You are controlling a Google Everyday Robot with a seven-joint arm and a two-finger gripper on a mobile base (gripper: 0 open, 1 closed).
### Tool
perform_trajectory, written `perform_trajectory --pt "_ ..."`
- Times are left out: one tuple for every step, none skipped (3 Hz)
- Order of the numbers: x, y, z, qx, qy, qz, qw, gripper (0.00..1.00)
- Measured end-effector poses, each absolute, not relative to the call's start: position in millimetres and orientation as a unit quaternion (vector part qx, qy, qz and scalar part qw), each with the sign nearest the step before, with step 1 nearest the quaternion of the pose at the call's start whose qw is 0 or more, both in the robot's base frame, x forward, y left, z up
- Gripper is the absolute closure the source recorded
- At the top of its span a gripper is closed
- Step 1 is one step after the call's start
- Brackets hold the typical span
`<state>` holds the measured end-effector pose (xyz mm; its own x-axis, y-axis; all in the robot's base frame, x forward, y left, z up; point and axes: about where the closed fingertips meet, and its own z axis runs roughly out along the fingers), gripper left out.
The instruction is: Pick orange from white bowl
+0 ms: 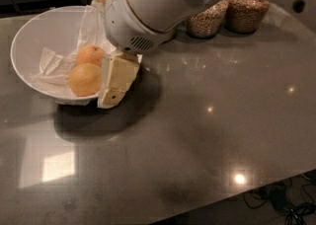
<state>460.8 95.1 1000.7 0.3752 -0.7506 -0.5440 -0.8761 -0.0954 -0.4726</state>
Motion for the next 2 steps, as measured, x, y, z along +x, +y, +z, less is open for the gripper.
perform_trajectory --pt "461 110 997 -0.714 0.559 0.105 0.409 0.00" --pt "461 131 981 -0.640 0.606 0.163 0.443 0.00"
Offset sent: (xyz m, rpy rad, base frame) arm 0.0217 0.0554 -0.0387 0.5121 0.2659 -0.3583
